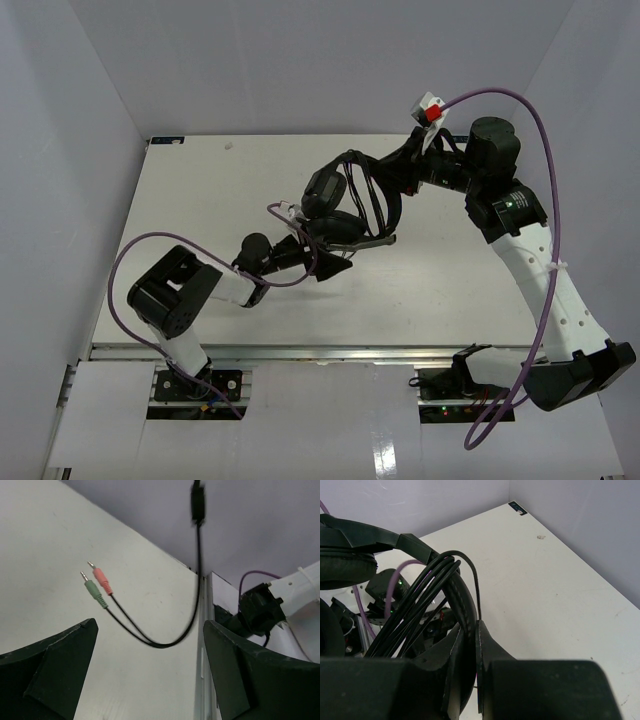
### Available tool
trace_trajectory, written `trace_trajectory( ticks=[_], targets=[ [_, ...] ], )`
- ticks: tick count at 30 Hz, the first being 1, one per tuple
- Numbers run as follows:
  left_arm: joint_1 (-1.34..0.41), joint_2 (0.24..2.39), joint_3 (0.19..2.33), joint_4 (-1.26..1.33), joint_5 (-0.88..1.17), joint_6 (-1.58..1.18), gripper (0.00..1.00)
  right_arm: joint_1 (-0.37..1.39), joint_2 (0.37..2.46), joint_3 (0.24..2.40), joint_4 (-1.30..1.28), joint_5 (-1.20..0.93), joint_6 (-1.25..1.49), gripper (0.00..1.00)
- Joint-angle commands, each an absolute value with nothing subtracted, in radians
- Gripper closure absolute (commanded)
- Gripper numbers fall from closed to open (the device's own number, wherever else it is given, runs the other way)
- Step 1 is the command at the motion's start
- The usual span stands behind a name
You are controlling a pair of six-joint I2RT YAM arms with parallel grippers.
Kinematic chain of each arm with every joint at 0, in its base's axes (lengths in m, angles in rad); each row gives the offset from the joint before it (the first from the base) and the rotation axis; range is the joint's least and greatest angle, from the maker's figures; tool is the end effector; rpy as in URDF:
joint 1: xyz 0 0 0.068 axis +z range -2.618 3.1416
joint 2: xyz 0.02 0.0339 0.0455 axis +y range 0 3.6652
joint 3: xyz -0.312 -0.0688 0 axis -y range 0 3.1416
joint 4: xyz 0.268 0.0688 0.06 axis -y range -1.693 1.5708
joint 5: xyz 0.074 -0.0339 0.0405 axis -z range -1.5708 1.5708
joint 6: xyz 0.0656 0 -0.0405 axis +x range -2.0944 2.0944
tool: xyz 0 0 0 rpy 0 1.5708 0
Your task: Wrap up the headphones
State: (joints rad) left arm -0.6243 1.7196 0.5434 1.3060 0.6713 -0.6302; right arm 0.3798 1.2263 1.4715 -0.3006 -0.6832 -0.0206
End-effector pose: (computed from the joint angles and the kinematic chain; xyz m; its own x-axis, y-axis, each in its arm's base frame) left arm 0.2593 -0.2371 0.2139 -0.4798 -0.2231 -0.8486 0.8360 0.1774 -0.5193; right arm 0.2491 0.1440 0.5235 -0.0334 -0.0306 -0.9990 -0.8738 0.4861 0.0144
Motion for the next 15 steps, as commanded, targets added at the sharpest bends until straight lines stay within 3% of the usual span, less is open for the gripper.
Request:
trace_trajectory(
  ticks=[1, 7, 15],
  targets=[
    [-0.624, 1.621, 0.583, 1.395, 0.603, -0.479, 0.03, 0.374, 1.197, 1.487, -0.197, -0.719, 0.047, 0.92],
    [-0.655, 1.682, 0.636, 1.397, 0.605, -0.488, 0.12, 0.368, 1.204, 1.486, -0.187, -0.732, 0.064, 0.92],
    [-0.719, 1.656, 0.619, 1.394, 0.309, -0.296, 0.05, 0.364, 1.197, 1.481, -0.185, -0.737, 0.071, 0.92]
  ],
)
